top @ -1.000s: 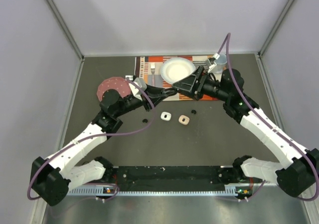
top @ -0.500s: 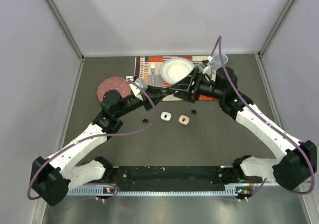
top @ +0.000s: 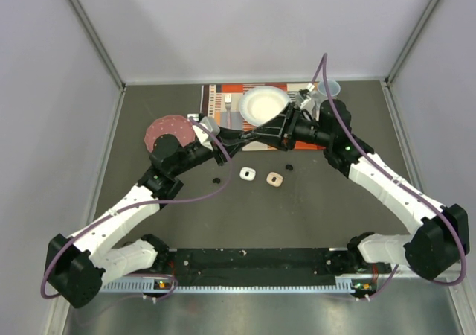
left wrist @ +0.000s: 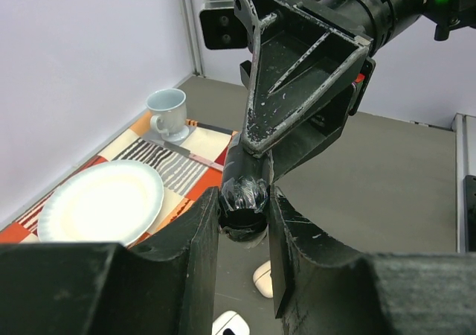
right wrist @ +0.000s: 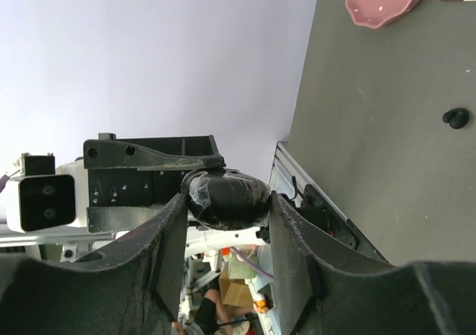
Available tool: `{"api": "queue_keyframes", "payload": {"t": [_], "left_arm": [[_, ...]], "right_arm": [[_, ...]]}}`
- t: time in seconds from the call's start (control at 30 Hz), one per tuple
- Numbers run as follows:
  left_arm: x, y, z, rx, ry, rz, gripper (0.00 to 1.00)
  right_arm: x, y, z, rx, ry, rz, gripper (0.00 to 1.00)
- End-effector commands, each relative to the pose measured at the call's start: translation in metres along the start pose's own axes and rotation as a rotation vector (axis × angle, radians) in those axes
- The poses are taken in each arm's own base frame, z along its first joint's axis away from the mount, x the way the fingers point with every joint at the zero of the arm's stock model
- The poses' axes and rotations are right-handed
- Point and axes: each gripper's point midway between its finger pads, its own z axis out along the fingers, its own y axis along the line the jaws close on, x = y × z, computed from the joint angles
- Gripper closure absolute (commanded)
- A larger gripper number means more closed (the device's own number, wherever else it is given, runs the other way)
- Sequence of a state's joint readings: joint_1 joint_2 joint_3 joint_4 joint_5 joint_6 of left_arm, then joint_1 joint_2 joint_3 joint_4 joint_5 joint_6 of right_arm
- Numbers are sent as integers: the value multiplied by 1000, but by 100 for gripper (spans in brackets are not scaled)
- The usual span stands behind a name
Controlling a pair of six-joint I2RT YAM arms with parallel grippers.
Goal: Insert the wireless bluetooth earbuds into the charging case
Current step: Pass from the left arm to the right, then pass from the right arm to the left
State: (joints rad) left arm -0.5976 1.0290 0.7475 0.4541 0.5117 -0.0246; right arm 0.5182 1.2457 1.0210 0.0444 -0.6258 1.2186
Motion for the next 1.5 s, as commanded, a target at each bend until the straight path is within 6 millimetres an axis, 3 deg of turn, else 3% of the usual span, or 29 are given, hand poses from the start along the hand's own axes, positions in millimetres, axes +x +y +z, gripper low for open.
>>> {"api": "queue_keyframes", "payload": {"t": [0.0,0.13,0.2,0.3,0.43,0.57,0.77,0.93,1.17,1.47], "left_arm": [[-27,-6,-1,20,-81,36,100],[-26,-8,0,28,-79,21,100],[-25,-8,0,29,-77,11,100],[-23,-9,1,32,-73,-3,82],[-23,-10,1,41,-83,-8,49],[-21,-12,-1,40,-111,-5,39],[-18,-13,-2,40,-153,-32,37],[-27,-11,-1,32,-223,-50,40],[-35,-10,2,33,-276,-72,54],[-27,-11,2,38,-260,-89,53]], "right_arm": [[-3,15,0,-65,0,-27,61],[-2,17,0,-82,6,-22,72],[0,17,1,-92,17,-18,86],[1,19,2,-108,30,-11,94],[1,22,2,-127,32,-1,100],[0,24,1,-134,28,-1,100],[1,30,0,-169,30,15,100],[3,31,0,-189,44,34,100],[4,32,-1,-195,46,37,100],[4,39,-4,-225,50,36,100]]}}
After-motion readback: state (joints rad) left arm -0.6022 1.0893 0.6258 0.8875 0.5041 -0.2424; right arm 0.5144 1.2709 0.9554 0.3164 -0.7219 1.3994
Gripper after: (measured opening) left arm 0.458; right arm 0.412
